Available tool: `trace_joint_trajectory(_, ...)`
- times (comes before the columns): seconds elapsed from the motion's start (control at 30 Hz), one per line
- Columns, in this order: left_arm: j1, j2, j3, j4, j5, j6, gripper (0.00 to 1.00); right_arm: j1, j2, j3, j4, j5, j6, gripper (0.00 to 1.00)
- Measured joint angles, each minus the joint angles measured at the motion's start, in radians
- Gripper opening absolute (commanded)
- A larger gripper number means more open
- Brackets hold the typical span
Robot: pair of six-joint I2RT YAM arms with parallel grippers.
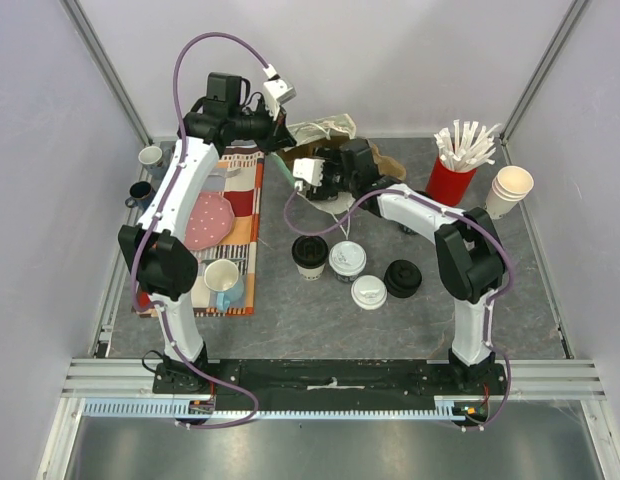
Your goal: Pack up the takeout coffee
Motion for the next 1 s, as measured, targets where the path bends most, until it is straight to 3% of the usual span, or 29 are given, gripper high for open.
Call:
trace_joint_trajectory(0.3,-0.014,0.000,0.048,-0.124,0.080,0.115,0.02,0.047,0.078,0.074,-0.006,0.139,-0.115,0.93)
trace_joint_trajectory(0.67,-0.016,0.004,0.098,-0.214,0.156,0.161,0.02,0.049,0.102,0.093,0.011,0.225,-0.159,0.87)
trace_joint_trajectory(0.77,-0.016,0.005,0.102,-0.218,0.164,0.161,0.02,0.053,0.122,0.106,0.017,0.245,-0.159,0.72)
trace_joint_trajectory(0.83,-0.016,0.007,0.102,-0.221,0.171,0.160,0.02,0.056,0.133,0.109,0.018,0.256,-0.158,0.52)
trace_joint_trajectory(1.0,-0.016,0.017,0.120,-0.228,0.192,0.152,0.02,0.057,0.147,0.109,0.005,0.266,-0.150,0.35)
